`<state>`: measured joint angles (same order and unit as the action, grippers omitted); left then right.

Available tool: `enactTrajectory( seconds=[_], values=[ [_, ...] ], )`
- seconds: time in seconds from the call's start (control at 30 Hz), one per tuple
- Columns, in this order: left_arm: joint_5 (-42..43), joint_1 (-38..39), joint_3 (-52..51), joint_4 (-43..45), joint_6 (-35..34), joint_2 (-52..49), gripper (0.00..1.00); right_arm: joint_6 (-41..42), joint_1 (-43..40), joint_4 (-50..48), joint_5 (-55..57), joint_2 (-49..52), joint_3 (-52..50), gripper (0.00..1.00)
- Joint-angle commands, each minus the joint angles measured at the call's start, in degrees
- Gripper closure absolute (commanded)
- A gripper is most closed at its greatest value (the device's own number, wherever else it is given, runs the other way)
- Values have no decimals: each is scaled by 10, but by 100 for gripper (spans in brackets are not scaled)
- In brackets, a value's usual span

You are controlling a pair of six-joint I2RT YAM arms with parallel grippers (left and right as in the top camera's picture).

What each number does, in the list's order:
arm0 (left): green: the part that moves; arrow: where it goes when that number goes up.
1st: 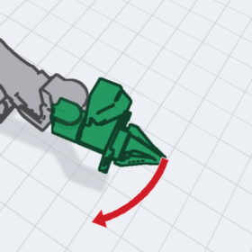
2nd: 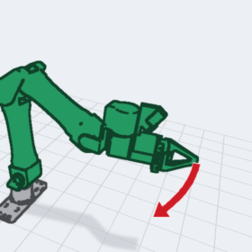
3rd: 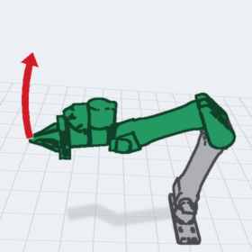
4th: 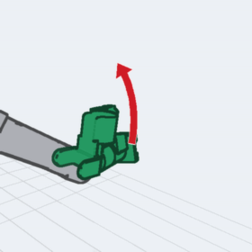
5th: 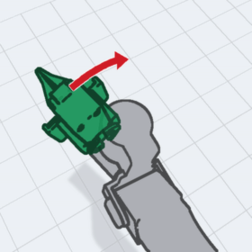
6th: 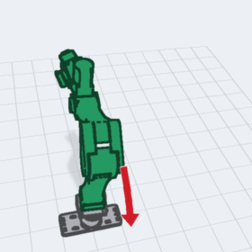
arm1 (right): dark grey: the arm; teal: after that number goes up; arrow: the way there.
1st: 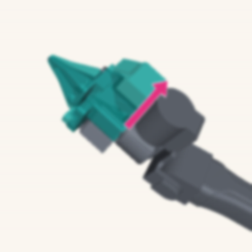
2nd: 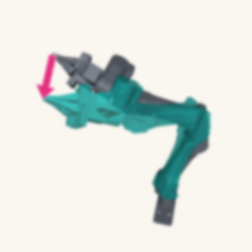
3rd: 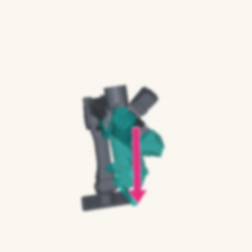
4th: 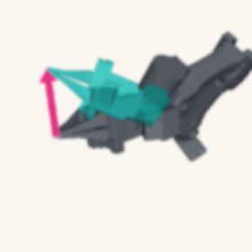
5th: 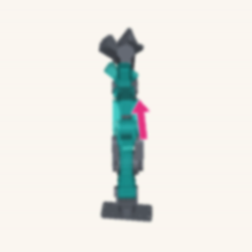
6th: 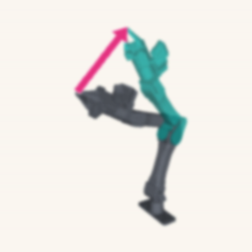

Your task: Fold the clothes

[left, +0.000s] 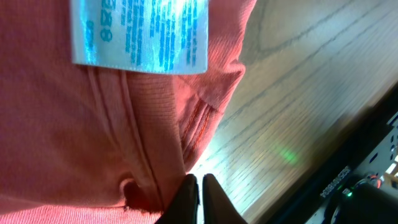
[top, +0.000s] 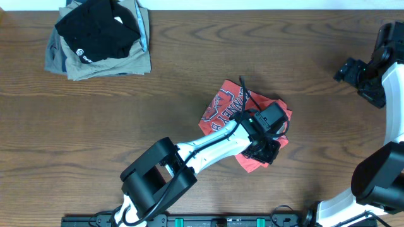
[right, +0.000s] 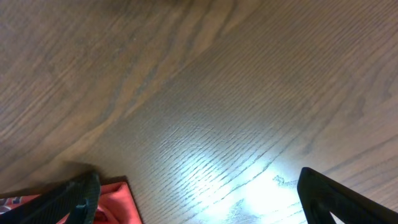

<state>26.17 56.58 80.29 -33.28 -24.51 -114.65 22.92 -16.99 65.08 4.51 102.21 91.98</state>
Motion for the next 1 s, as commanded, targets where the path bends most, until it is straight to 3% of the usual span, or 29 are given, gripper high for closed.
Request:
enactTrajectory(
  seconds=[0.0, 0.03, 0.13, 0.27, 0.67, 0.8, 0.93, 0.97],
  values=[
    [-19, -5, 0, -23, 24, 9, 83, -7, 5, 0, 4, -1, 5, 1],
    [-37, -6, 0, -35, 24, 11, 83, -7, 4, 0, 4, -1, 5, 1],
    [-110, -9, 0, -77, 24, 24, 71, -7, 4, 0, 4, -1, 5, 1],
    [-177, -9, 0, -116, 24, 35, 45, -7, 5, 0, 4, -1, 5, 1],
    [-179, -7, 0, -115, 24, 35, 45, -7, 5, 0, 4, -1, 5, 1],
    [-177, -2, 0, -115, 17, 35, 36, -7, 5, 0, 4, -1, 5, 1],
    [-176, 15, 0, -115, 15, 34, 36, -7, 5, 0, 4, -1, 5, 1],
    [-176, 22, 0, -115, 15, 34, 40, -7, 5, 0, 4, -1, 5, 0]
  ],
)
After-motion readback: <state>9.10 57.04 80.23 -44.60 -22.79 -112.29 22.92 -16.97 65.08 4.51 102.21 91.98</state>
